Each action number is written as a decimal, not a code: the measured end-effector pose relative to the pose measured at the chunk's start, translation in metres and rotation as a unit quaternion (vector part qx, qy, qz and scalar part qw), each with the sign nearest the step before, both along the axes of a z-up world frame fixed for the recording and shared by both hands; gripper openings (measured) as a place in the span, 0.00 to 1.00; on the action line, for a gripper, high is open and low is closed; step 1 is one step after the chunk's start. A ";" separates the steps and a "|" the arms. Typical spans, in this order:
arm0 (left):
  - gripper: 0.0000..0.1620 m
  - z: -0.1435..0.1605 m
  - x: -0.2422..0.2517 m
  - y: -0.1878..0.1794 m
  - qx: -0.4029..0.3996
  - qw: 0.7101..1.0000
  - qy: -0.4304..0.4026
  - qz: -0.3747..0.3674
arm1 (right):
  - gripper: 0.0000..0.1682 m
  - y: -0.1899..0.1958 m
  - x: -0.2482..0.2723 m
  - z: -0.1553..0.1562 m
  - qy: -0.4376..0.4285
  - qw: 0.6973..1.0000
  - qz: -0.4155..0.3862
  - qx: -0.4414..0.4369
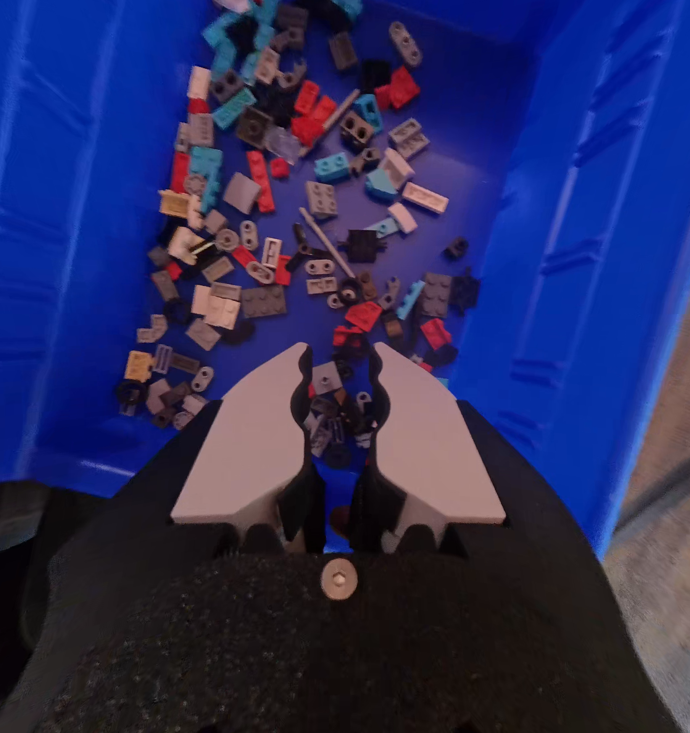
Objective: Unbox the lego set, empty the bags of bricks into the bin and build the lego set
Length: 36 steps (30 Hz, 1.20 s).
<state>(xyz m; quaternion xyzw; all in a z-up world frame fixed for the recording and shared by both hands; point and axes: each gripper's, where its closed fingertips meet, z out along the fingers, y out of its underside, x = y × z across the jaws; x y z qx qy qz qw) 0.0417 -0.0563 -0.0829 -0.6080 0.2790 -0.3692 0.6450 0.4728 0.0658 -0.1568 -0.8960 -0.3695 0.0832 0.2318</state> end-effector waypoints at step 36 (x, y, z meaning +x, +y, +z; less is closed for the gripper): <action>0.34 0.000 -0.005 0.009 -0.042 0.999 -0.029 0.001 | 0.03 -0.069 -0.056 -0.033 -0.026 0.931 0.347 -0.112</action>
